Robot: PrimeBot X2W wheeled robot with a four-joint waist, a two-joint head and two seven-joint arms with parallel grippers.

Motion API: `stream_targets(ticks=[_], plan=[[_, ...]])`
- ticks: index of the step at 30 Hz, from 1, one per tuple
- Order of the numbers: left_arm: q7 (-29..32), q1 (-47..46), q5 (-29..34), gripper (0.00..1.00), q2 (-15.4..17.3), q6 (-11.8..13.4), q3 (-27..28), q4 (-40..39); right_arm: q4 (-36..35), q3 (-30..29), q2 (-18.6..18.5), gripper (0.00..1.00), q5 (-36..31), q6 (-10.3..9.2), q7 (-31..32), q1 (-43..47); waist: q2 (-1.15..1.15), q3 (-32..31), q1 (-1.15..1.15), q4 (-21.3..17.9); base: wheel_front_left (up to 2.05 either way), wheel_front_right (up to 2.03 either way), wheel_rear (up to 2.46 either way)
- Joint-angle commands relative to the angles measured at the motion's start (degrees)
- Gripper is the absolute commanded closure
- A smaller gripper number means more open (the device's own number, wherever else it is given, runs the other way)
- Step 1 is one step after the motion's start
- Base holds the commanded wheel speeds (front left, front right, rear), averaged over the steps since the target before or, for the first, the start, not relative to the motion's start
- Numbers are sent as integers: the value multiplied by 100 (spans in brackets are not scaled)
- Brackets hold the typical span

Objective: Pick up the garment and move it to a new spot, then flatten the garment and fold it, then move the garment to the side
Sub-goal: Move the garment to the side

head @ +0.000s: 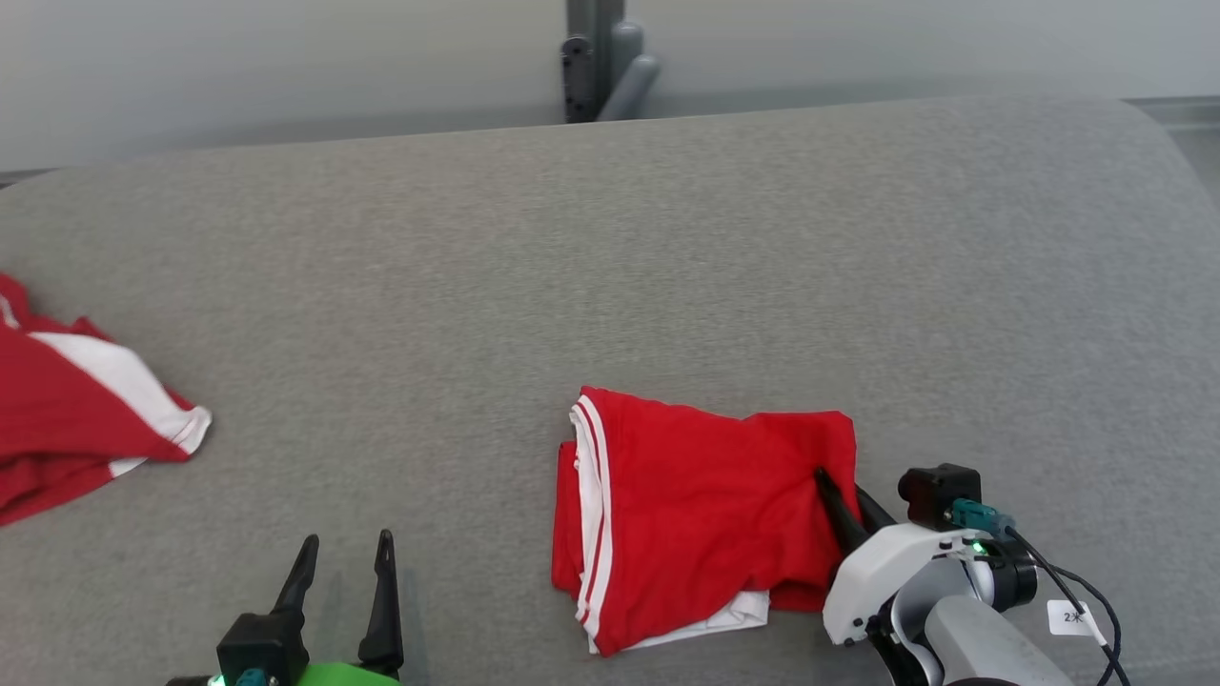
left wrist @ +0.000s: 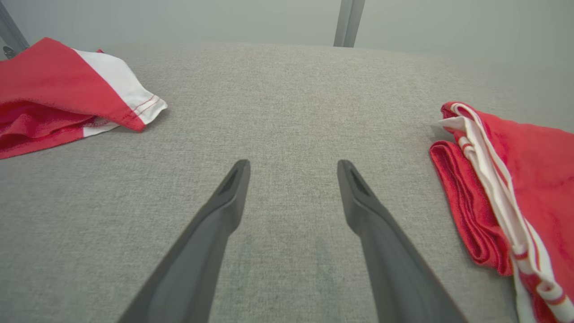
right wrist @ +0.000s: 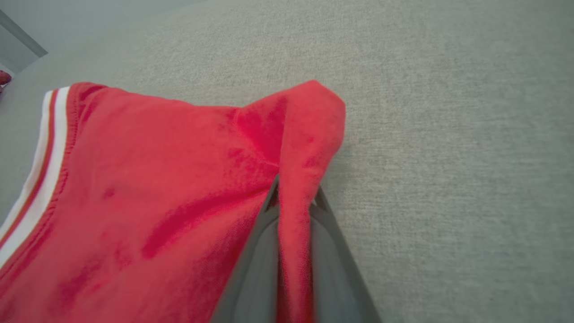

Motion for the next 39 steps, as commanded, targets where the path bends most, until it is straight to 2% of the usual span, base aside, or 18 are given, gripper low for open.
stream_targets(ticks=[1,2,3,7,9,12,15,22,28,32,34,39], plan=[[3,-134,-4,0,15,-19,-24,-36,-38,17,-64,100,-11,-13,2,67,0,-167,0,-1405,0,0,0],[3,-170,16,0,14,-31,-30,-47,-63,54,-73,100,-34,-13,2,46,0,-145,0,-1619,0,0,0],[3,-170,16,0,14,-31,-30,-47,-63,54,-73,100,-34,-13,2,46,0,-145,0,-1619,0,0,0],[3,-311,84,0,14,-53,-66,-52,-145,206,-69,100,8,-13,2,-15,0,-45,0,-2380,0,0,0],[3,-398,127,0,15,-90,-116,-21,-199,253,-73,100,26,-12,2,-37,0,17,0,-2631,0,0,0],[3,-559,166,0,15,-122,-208,-9,-262,320,-64,100,103,-12,2,-67,0,140,0,-2830,0,0,0],[3,-689,226,0,16,-132,-303,-11,-320,338,-54,100,149,-12,2,-118,0,287,0,-2837,0,0,0],[3,-940,454,0,22,-180,-341,-15,-475,361,-40,100,70,-12,2,-513,0,820,0,-2447,0,0,0],[3,-1286,783,0,128,-200,-249,-143,-484,84,-215,100,-64,-12,1,-1296,0,1579,0,-1794,0,0,0],[3,-1594,919,0,267,-194,-232,-298,-255,-380,-435,100,-169,-12,1,-2023,0,2122,0,-1378,0,0,0],[3,-1725,975,0,348,-194,-245,-372,-103,-575,-676,100,-440,-12,1,-2407,0,2339,0,-1199,0,0,0],[3,-1956,1062,0,463,-132,-295,-566,533,-1686,-1229,100,-877,-12,1,-3121,0,2649,0,-874,0,0,0]])
